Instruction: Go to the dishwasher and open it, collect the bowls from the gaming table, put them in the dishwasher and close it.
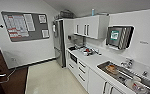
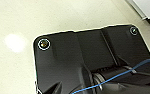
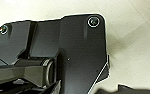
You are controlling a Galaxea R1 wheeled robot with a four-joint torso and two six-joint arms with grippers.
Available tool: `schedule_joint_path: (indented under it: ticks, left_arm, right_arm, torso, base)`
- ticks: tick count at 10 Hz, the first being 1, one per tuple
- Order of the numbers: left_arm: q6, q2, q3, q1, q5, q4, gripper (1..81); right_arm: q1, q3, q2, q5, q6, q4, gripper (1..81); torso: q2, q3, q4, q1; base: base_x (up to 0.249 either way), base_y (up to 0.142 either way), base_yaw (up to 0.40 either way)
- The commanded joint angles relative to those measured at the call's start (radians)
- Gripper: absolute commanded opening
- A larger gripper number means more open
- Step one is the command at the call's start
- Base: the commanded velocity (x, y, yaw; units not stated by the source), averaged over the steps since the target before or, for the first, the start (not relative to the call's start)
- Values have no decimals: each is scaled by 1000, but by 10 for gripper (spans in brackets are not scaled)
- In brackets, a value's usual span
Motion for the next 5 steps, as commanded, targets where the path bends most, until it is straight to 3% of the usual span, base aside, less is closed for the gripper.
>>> schedule_joint_path:
  ticks: [1, 4, 5]
  left_arm:
    - [26, -5, -2, -53, 49, 11, 811]
    - [31, -11, 4, -51, 49, 21, 811]
    - [31, -20, 19, -46, 48, 28, 811]
  right_arm:
    - [46, -4, 3, -53, -16, -25, 811]
    - [30, 16, -6, -48, -19, -27, 811]
    - [27, 74, -33, -48, -19, -27, 811]
  torso:
    - [0, 0, 0, 0]
    - [0, 0, 0, 0]
    - [0, 0, 0, 0]
  base:
    - [0, 0, 367]
    - [0, 0, 368]
    - [0, 0, 368]
